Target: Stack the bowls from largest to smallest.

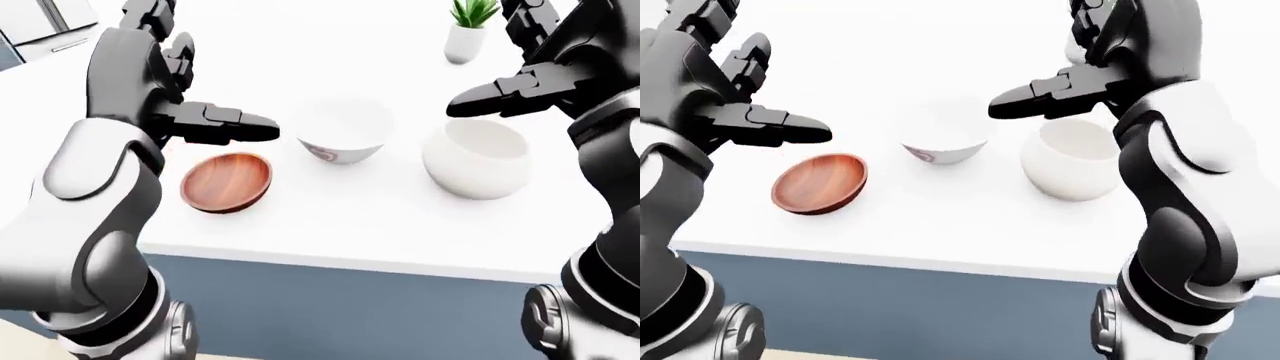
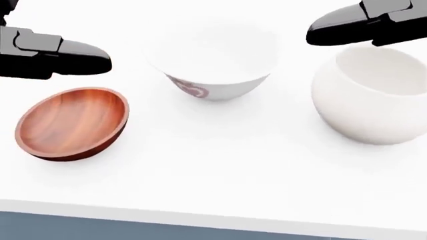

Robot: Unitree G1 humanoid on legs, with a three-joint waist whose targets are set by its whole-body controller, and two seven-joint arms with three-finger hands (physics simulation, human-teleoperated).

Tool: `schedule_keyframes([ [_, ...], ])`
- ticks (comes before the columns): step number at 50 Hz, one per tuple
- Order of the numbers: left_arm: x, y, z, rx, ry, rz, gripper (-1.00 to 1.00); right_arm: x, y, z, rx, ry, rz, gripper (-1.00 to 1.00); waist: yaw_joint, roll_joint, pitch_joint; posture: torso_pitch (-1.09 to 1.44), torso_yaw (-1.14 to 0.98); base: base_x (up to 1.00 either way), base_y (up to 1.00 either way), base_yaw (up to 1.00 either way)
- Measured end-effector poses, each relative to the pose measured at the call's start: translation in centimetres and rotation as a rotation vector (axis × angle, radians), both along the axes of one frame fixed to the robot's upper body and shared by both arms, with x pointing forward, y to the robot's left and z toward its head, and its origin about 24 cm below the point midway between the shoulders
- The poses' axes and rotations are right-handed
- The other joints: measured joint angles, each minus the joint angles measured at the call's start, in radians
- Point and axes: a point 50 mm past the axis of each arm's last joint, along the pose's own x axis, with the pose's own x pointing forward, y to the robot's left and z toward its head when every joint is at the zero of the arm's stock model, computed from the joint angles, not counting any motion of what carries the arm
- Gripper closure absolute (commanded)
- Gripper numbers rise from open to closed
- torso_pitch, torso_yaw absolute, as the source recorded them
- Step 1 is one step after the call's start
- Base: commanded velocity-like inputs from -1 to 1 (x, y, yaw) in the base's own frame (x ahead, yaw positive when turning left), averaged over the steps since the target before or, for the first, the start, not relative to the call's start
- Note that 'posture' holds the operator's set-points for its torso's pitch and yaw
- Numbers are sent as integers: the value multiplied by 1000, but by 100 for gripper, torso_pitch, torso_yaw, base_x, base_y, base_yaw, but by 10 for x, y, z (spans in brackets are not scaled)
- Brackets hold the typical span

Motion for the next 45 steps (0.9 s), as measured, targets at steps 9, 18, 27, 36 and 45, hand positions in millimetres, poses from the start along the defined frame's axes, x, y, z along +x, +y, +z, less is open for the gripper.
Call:
schedule_keyframes([
  [9,3,1,-5,2,31,5,-100,5,1,-6,-3,41,10,-100,14,-29,-17,0,0,31,-48,0],
  [18,6,-6,-13,15,84,-45,-100,7,-12,-10,-3,104,-43,-100,-14,-64,51,0,0,0,0,0],
  [27,-8,8,1,15,-1,24,-100,-13,-7,3,-95,39,-1,-100,0,-69,-9,0,0,0,0,0],
  [36,-8,8,-1,27,27,6,-100,-37,-25,7,-271,129,-53,-100,3,-74,4,0,0,0,0,0],
  [45,-16,10,6,34,-34,-14,-100,-58,-46,9,-406,160,-87,-100,1,-83,8,-1,0,0,0,0],
])
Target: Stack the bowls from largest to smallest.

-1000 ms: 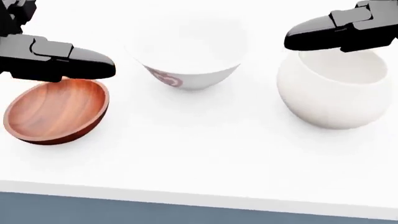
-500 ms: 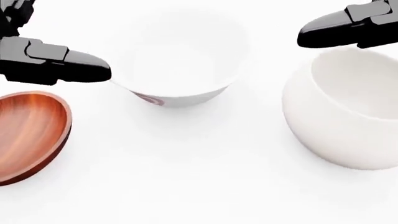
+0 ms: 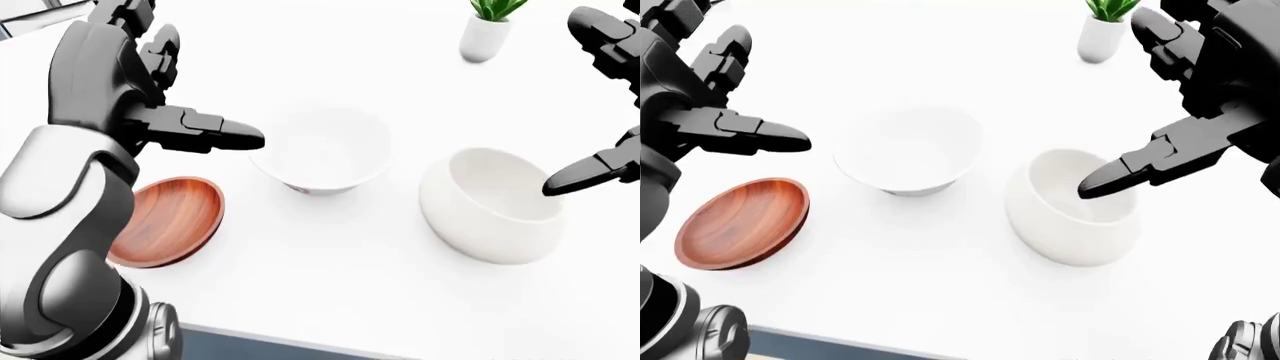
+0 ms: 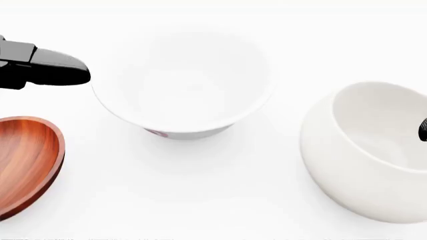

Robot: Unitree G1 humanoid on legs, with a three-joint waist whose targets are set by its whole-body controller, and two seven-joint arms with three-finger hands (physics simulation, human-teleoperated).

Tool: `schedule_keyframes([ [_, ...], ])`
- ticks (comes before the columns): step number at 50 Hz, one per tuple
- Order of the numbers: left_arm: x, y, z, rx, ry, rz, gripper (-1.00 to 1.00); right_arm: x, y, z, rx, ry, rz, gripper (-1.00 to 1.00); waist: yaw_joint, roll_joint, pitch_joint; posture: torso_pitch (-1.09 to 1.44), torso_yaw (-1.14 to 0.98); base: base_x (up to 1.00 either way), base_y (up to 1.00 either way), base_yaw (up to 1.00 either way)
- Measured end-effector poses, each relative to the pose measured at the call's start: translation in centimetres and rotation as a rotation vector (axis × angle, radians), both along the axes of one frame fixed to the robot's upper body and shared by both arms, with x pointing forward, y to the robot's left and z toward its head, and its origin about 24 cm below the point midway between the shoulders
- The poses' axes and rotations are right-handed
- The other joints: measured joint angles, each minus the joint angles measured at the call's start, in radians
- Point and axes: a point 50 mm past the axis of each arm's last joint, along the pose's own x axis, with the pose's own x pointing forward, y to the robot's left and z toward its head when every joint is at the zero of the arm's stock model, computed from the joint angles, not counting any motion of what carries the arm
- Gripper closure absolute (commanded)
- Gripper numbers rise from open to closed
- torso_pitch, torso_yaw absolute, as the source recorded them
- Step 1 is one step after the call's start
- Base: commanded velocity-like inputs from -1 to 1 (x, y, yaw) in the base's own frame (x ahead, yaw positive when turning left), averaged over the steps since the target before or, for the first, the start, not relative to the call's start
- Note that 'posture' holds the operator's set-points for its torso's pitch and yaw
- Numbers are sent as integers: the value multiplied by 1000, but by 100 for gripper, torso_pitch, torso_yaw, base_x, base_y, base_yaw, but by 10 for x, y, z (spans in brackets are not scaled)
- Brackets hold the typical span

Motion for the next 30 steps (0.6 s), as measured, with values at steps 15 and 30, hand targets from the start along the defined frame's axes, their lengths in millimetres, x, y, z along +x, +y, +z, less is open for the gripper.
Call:
schedule_keyframes([
  [15,-2,-2,-3,10,17,-4,-100,-20,-2,-3,-176,12,-7,-100,-3,-4,-71,-16,0,0,0,0],
  [30,-5,-7,-5,35,19,-24,-100,-15,0,-24,-403,-5,-43,-100,-4,2,-135,-21,0,0,0,0],
])
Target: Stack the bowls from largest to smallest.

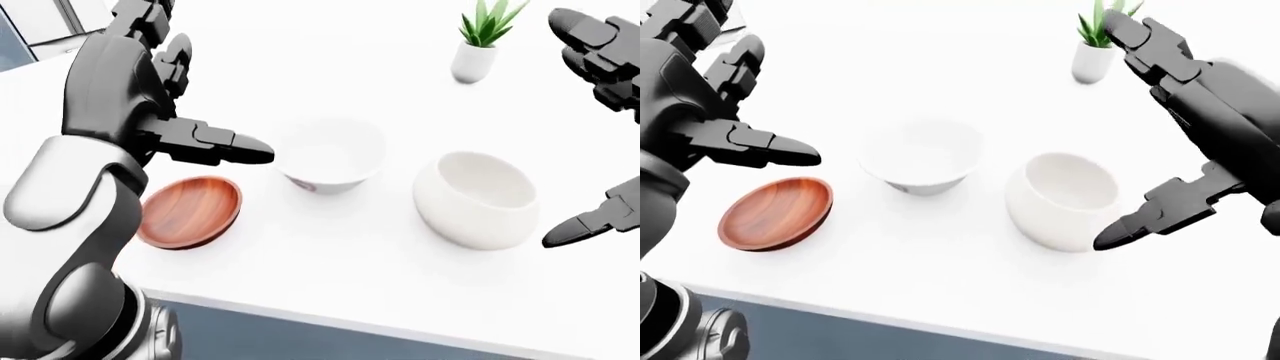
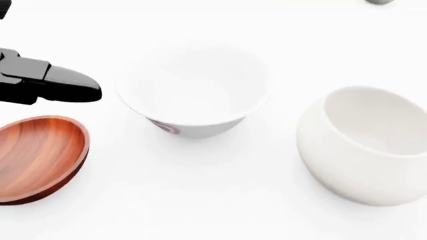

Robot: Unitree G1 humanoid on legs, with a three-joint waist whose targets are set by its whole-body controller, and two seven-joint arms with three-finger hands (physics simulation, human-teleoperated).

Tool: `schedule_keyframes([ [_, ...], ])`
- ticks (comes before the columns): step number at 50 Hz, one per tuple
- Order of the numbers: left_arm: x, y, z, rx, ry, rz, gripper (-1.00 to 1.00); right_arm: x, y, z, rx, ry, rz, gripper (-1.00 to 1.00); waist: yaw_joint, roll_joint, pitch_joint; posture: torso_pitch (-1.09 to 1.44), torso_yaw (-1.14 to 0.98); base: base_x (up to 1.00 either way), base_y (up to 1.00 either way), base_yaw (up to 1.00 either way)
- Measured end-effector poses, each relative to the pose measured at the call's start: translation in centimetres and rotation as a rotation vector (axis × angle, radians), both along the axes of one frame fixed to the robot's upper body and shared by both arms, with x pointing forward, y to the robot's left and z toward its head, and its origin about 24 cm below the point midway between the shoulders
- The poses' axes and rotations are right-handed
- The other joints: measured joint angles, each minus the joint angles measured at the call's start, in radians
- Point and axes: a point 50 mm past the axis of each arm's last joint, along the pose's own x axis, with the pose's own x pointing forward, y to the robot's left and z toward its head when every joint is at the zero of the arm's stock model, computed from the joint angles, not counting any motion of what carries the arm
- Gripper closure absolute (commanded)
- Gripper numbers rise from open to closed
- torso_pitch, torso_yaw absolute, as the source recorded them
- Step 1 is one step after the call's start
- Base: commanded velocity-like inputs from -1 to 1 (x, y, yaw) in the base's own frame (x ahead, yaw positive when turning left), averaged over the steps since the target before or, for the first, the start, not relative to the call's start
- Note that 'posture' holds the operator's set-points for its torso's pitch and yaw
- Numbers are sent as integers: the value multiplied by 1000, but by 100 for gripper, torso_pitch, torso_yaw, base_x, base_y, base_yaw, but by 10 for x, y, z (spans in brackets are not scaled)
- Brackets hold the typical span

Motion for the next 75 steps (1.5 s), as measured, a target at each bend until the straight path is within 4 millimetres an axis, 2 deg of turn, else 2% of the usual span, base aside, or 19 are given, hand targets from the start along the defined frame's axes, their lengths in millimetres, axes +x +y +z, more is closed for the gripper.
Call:
schedule_keyframes([
  [8,1,1,-3,-3,11,5,-100,-3,6,-7,-148,-27,-43,-100,-3,7,-11,-21,0,0,0,0],
  [17,1,3,-2,-9,5,14,-100,-4,22,-25,-201,2,-14,-100,-6,19,-24,-21,0,0,0,0],
  [35,1,5,-2,-9,6,15,-100,4,23,-54,-279,113,-44,-100,-12,33,-44,-21,0,0,0,0],
  [37,1,5,-3,-9,7,14,-100,4,23,-54,-285,117,-43,-94,-13,34,-45,-21,0,0,0,0],
  [41,2,5,-3,-7,9,8,-100,4,23,-58,-293,126,-44,-63,-14,32,-48,-21,0,0,0,0],
  [48,1,6,-2,-11,3,17,-100,6,22,-68,-297,162,-40,-55,-16,32,-49,-21,0,0,0,0],
  [55,0,6,-3,-11,5,18,-100,11,23,-78,-314,196,-37,-36,-15,33,-51,-21,0,0,0,0],
  [60,0,7,-3,-12,2,24,-100,11,25,-89,-351,248,-33,-4,-15,33,-52,-21,0,0,0,0],
  [63,1,7,-4,-11,6,23,-100,14,25,-92,-366,261,-35,7,-15,34,-53,-21,0,0,0,0],
  [65,1,7,-4,-10,8,20,-100,15,25,-93,-373,261,-40,28,-15,34,-55,-21,0,0,0,0],
  [67,1,7,-3,-11,5,21,-100,18,25,-93,-378,270,-39,61,-16,34,-55,-21,0,0,0,0],
  [71,-1,7,-2,-10,-2,20,-100,25,24,-92,-375,287,-39,100,-14,36,-55,-21,0,0,0,0],
  [75,-1,8,-2,-13,-2,24,-100,30,23,-86,-372,276,-52,100,-14,39,-53,-21,0,0,0,0],
])
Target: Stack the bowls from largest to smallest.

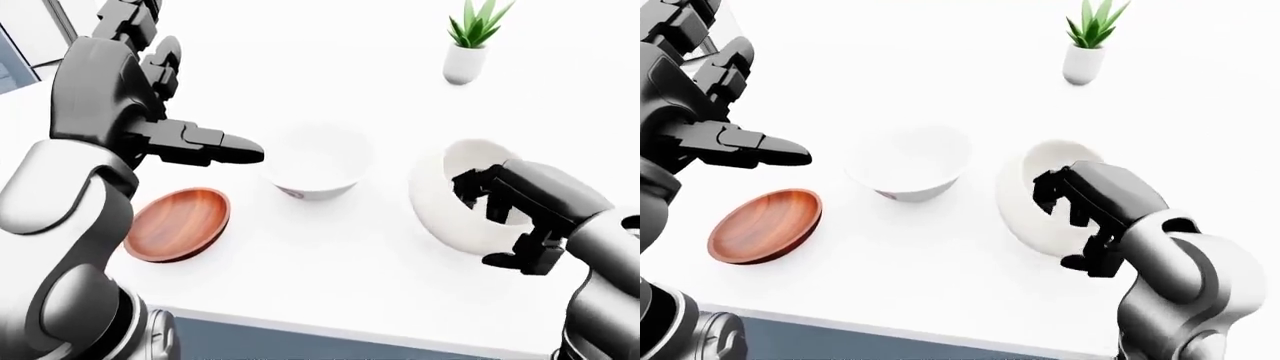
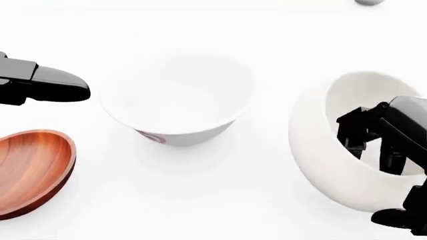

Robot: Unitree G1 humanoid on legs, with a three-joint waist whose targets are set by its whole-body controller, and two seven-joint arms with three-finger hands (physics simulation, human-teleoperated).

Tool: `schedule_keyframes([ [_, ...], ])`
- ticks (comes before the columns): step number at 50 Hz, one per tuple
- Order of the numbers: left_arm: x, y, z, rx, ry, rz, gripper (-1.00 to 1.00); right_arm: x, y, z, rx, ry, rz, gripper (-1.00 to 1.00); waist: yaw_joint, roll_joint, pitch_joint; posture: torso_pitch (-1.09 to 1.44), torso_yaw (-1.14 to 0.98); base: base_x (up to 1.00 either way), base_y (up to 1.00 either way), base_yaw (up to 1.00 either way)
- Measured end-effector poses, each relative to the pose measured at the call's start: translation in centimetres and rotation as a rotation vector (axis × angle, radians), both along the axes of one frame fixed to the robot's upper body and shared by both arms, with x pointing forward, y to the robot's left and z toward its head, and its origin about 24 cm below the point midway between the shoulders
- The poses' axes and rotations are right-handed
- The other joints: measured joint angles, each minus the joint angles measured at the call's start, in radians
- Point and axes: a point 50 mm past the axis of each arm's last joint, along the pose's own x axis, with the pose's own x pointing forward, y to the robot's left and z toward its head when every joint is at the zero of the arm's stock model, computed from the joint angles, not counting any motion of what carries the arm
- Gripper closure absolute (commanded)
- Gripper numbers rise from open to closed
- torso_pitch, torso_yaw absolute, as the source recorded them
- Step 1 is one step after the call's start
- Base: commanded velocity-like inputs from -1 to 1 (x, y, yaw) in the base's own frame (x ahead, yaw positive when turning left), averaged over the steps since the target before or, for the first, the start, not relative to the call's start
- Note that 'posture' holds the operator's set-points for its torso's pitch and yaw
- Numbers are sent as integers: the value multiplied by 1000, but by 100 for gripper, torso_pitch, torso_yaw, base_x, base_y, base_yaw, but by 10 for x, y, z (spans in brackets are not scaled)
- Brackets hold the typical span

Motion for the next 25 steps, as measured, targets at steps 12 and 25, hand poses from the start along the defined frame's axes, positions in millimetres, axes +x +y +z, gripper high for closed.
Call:
schedule_keyframes([
  [12,-3,1,1,-4,-4,-2,-100,10,12,77,-9,-117,34,100,-18,16,25,-21,0,0,0,0],
  [25,-8,13,3,-15,-11,17,-100,55,90,152,7,-120,202,100,-14,24,54,-21,0,0,0,0],
])
